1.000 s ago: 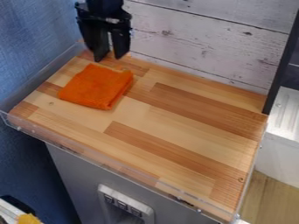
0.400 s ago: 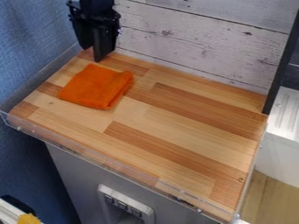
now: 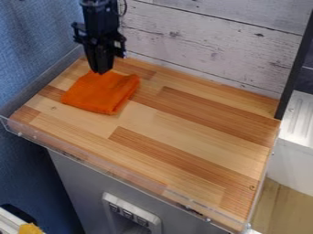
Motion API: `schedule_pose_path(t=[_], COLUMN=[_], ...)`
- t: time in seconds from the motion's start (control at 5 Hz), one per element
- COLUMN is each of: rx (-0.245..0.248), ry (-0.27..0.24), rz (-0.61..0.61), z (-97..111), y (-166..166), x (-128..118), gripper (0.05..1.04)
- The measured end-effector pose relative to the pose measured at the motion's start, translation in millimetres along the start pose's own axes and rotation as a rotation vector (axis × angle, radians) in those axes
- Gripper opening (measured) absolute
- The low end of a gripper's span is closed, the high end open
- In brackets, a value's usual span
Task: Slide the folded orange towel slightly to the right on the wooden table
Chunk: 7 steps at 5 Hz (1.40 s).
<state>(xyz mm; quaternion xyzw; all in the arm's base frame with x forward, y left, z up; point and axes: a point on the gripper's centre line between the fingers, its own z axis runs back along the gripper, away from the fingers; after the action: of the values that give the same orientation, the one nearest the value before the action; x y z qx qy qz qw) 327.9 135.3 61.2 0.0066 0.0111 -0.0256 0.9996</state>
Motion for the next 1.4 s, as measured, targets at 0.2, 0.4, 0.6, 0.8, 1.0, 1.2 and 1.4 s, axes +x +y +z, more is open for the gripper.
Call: schedule_pose_path(t=[0.2,0.4,0.6,0.8,1.0,1.2,1.4], rx=[-0.001,-0.007,-0.016,-0.018,-0.020,-0.021,-0.016], ry=[0.001,-0.008,-0.019,-0.035,-0.043,-0.043,-0.047], rz=[0.003,-0.003,-0.008,-0.005,0.010,0.023,0.032], z=[-19,-34,-46,-49,-52,-53,-53], y=[0,0,-1,-1,-3,-6,-11], x=[2,6,9,11,11,8,7], gripper=[0.067,0.059,0.059,0.059,0.059,0.059,0.059])
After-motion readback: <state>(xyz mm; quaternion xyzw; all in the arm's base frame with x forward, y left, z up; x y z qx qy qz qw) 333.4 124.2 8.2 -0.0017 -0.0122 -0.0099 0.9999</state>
